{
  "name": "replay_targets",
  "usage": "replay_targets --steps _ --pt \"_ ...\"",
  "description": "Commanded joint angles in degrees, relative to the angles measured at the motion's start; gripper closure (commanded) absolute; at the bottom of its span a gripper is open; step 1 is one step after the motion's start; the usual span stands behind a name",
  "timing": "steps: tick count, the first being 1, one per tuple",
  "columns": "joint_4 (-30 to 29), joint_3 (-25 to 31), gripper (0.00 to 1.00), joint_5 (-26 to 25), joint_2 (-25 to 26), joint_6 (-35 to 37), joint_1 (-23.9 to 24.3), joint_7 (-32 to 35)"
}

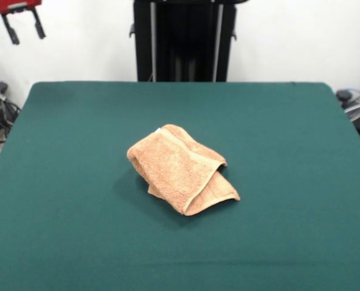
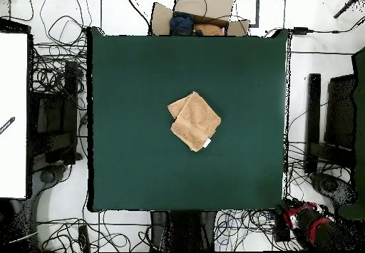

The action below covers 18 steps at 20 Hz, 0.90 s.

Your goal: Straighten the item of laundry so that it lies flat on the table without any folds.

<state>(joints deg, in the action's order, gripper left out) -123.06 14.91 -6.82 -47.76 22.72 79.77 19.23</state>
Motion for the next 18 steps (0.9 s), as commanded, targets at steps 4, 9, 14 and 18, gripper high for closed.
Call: replay_targets --steps 4,9,14,18 --pt "-13.05 -0.89 0.00 1.49 -5.18 -6.76 -3.04 19.13" --pt "-17.56 -0.74 0.00 2.78 -8.69 -8.69 -3.91 20.60" --pt "-20.27 -1.23 0.00 4.19 -11.37 -9.58 -5.62 21.47" --pt "-22.51 -1.65 0.00 6.12 -15.58 -8.38 -7.07 21.60"
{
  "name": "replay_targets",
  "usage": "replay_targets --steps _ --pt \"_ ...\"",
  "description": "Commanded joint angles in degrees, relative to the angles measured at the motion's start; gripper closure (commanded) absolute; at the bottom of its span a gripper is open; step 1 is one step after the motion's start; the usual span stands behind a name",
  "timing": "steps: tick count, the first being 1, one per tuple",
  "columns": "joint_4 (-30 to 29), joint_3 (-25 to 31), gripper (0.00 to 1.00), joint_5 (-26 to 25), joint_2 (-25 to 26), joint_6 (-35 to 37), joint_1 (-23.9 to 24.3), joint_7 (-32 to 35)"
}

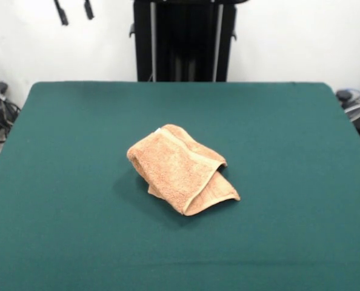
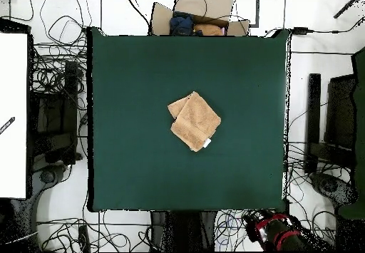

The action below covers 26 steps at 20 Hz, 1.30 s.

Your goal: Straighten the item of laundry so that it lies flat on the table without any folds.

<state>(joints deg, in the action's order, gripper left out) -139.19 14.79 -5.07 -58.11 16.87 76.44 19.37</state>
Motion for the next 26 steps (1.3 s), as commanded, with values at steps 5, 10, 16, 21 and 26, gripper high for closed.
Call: replay_targets --steps 5,10,16,21,26 --pt "-10.55 -1.33 0.00 6.85 -8.45 -4.65 -5.64 22.88" --pt "-14.15 -1.92 0.00 9.72 -12.88 -4.40 -7.55 22.74" --pt "-16.00 -3.82 0.00 12.54 -16.16 -3.42 -10.44 21.87" --pt "-15.43 -6.80 0.00 13.65 -19.28 0.13 -12.47 19.72" --pt "-14.25 -8.49 0.00 13.76 -19.23 1.29 -13.77 18.92"
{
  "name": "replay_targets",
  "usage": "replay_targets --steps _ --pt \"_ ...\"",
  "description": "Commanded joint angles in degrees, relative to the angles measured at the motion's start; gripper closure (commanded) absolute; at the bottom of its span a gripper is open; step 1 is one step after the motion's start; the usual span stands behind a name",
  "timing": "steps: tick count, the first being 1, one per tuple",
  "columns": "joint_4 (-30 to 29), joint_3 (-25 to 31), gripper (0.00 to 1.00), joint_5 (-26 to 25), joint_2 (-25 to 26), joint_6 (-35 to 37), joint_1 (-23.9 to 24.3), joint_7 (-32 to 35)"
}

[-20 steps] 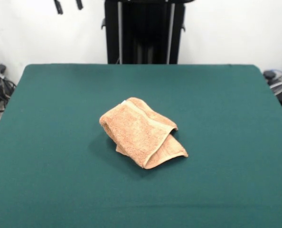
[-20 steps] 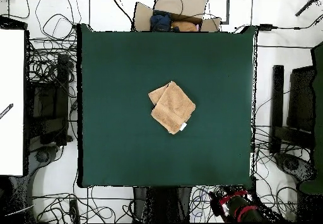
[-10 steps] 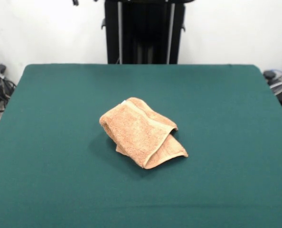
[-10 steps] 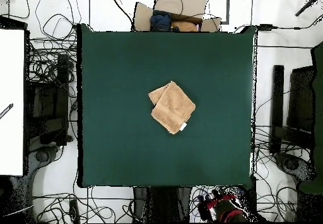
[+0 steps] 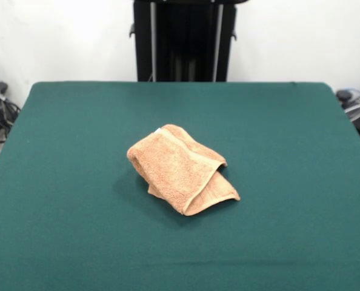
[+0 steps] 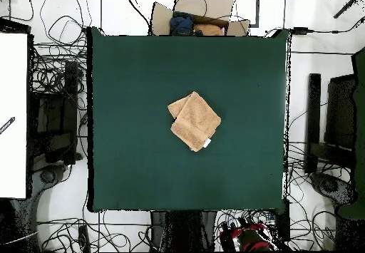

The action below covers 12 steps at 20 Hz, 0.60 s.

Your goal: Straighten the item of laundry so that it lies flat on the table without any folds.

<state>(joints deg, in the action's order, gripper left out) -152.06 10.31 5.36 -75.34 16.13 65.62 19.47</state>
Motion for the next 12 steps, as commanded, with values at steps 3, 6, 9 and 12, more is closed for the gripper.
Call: replay_targets --steps 3,6,9,12 --pt "-1.03 -5.01 0.00 3.44 -2.38 2.73 -3.25 17.97" --pt "-0.60 -5.54 0.00 3.45 -2.54 3.23 -3.78 17.95" --pt "-0.27 -5.74 0.00 3.41 -2.45 3.38 -4.08 17.99" --pt "0.26 -6.24 0.00 3.07 -2.55 3.93 -4.60 18.28"
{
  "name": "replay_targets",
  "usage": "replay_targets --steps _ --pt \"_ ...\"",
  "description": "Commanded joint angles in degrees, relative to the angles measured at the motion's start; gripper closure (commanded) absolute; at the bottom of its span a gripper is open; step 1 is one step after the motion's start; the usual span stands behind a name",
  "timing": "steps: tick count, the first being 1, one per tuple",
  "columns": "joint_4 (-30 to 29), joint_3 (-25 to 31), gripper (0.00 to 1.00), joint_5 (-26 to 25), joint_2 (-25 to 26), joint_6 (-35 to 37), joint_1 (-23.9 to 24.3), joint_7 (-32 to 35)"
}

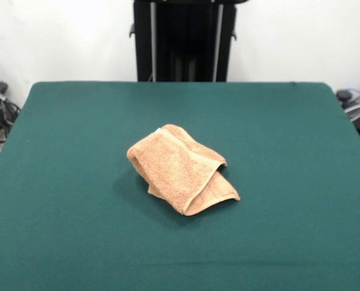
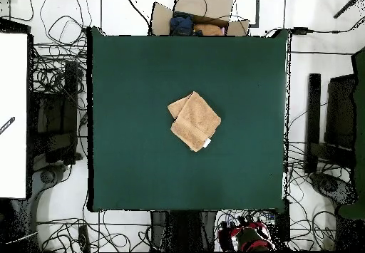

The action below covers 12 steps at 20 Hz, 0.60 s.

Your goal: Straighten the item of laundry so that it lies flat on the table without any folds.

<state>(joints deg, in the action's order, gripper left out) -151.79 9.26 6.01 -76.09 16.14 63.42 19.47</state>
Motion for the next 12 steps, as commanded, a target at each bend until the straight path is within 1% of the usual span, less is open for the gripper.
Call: replay_targets --steps 1,8,12 --pt "0.05 -5.34 0.00 2.34 -1.85 3.97 -2.54 18.37" --pt "1.73 -5.92 0.00 1.98 -0.62 4.40 -2.75 17.92" --pt "1.66 -6.43 0.00 1.99 -1.05 4.80 -2.57 17.21"
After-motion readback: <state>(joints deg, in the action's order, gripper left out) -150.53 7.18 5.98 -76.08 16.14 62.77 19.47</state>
